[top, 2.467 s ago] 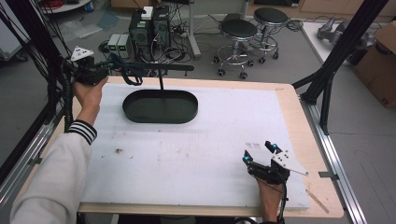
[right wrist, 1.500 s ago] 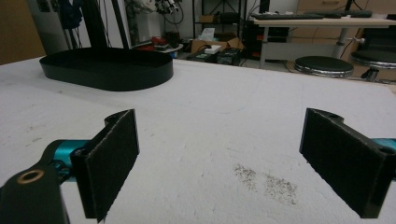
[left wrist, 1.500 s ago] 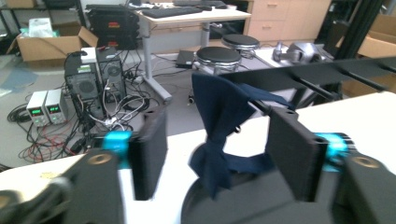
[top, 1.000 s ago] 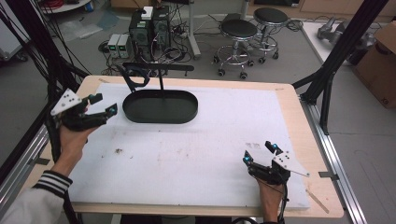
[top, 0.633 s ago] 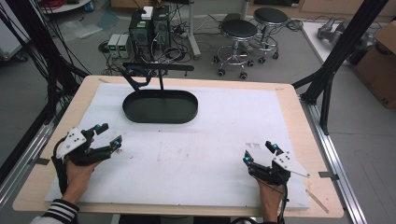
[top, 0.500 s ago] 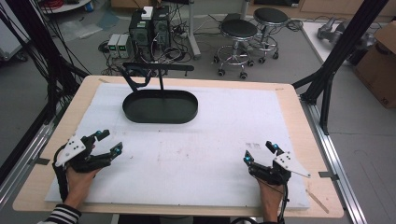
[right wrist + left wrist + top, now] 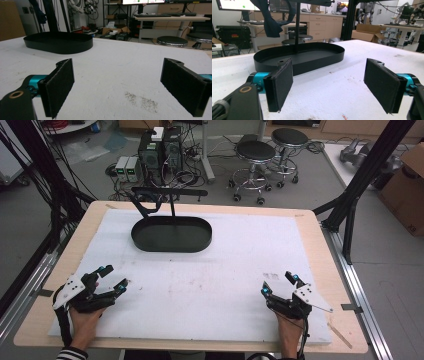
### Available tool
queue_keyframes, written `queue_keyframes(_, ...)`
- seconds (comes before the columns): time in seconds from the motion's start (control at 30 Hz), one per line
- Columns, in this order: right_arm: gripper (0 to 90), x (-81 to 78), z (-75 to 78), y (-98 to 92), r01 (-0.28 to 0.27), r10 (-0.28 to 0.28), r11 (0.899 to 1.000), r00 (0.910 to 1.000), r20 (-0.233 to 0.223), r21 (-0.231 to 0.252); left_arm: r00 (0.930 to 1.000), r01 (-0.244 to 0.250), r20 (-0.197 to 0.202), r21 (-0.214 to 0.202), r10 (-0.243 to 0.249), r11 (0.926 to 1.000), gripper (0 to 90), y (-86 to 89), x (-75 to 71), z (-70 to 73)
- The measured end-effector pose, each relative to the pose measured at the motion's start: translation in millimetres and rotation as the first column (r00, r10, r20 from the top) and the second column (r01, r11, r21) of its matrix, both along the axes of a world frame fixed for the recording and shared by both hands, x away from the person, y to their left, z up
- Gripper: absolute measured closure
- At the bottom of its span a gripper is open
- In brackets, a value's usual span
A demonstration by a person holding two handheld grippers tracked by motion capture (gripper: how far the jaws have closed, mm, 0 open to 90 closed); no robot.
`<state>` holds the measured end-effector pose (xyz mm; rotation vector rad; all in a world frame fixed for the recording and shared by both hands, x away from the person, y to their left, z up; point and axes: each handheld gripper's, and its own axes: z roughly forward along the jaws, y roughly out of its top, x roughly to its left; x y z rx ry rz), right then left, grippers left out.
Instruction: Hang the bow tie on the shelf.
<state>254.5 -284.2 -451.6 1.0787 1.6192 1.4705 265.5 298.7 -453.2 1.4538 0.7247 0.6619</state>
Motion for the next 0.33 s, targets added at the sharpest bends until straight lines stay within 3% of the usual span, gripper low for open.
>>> queue_keyframes(0.17,10.8,-1.3,-0.6,-0.9,0.003,-0.003,1.000,0.9998,0.022,0.003,1.0000,-0.004,-0.005,-0.005,0.004,1.0000,22.5,0.3,0.5,-0.2)
queue_keyframes(0.33,10.8,1.0,0.0,-0.2,-0.005,0.005,1.000,1.0000,-0.004,-0.005,0.9999,-0.007,-0.013,-0.012,0.007,0.9999,22.2,0.9,1.2,-0.1)
